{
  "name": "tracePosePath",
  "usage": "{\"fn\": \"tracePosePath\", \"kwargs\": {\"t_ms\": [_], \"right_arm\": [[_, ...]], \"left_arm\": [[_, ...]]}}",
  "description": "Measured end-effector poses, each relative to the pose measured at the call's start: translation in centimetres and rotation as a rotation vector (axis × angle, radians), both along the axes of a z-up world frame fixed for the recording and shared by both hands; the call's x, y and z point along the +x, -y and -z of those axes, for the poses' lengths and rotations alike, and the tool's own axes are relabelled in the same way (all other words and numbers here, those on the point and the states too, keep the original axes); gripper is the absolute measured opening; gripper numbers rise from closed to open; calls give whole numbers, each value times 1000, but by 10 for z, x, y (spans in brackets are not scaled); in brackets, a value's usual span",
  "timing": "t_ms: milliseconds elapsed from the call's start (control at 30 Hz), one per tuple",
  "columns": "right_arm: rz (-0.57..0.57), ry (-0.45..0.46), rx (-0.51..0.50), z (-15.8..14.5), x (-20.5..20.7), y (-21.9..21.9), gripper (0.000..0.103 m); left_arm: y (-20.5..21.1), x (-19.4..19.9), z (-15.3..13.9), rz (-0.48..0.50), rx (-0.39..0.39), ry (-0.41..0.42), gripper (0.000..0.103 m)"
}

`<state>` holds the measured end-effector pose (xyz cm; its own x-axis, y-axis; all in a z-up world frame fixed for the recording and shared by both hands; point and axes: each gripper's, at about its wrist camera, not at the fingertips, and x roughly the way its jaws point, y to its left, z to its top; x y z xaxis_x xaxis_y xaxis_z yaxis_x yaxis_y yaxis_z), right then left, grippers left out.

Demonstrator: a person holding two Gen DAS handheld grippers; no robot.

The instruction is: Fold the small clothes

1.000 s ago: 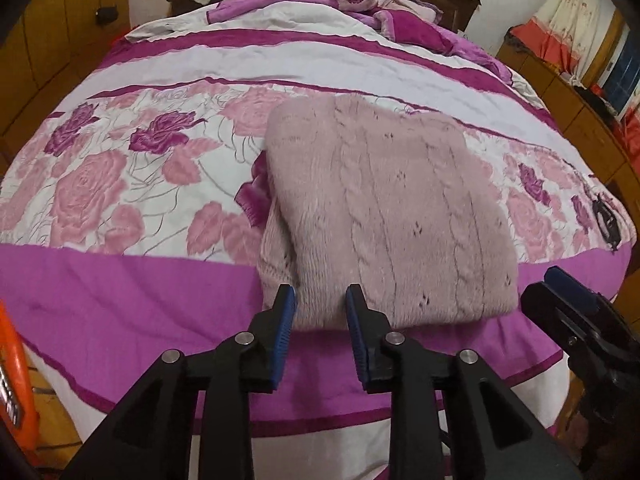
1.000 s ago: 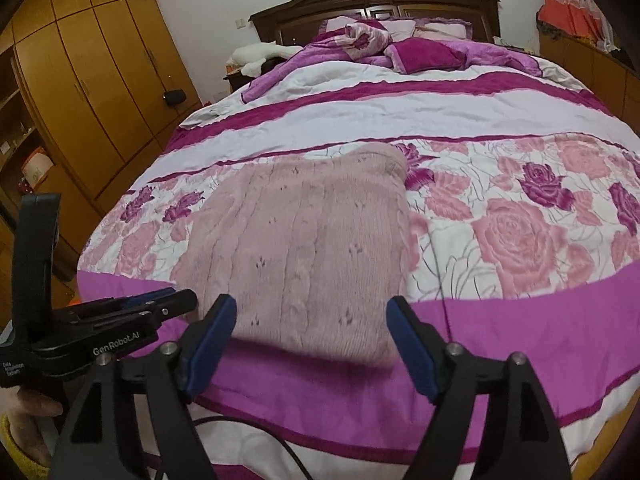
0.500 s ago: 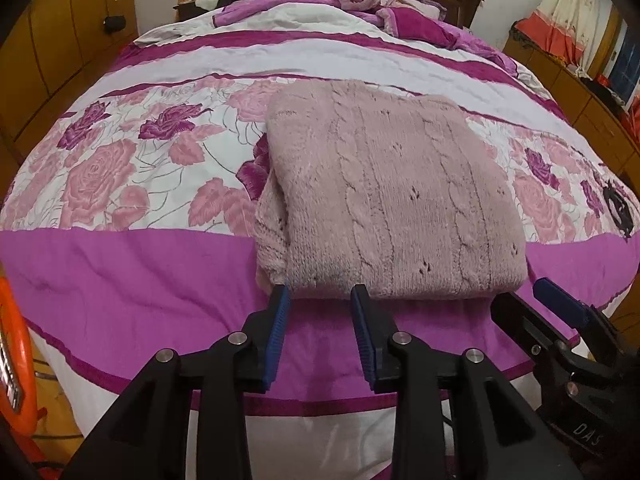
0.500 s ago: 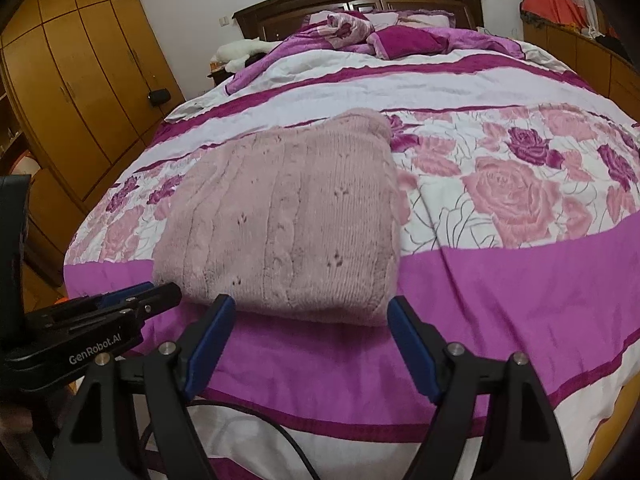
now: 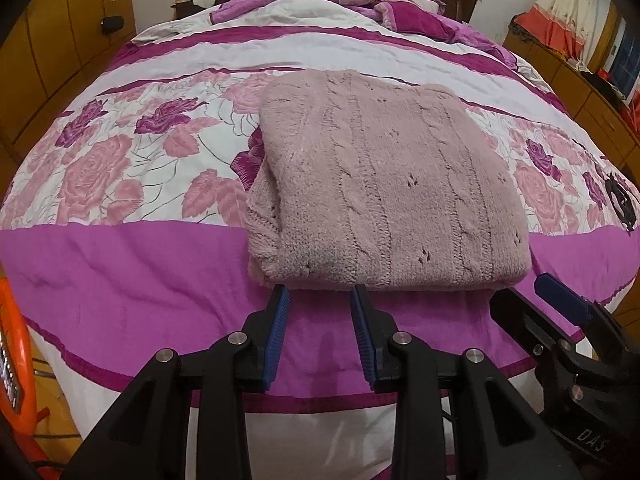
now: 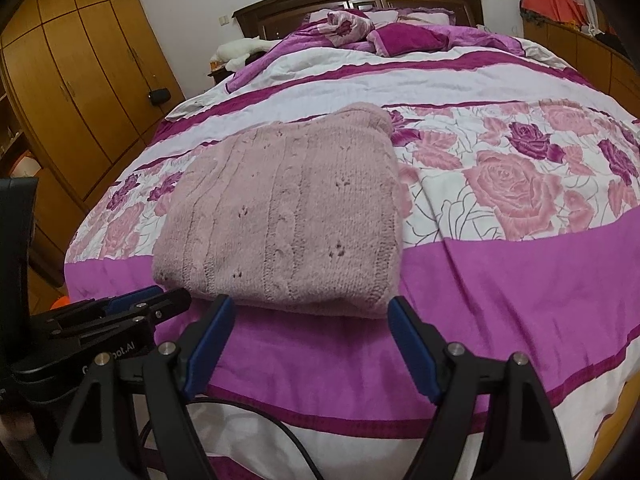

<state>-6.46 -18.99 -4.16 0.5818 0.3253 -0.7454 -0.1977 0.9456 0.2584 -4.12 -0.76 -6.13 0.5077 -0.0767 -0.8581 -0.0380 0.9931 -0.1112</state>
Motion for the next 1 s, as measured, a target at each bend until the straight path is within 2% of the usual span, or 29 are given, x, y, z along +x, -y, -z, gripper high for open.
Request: {"fn": "tracePosePath", "kwargs": {"t_ms": [1000], "right_arm": [[-3,-7,13,1,0,1,82]], "left_arm": [[-3,-1,2,-10,-1,4,9]]}}
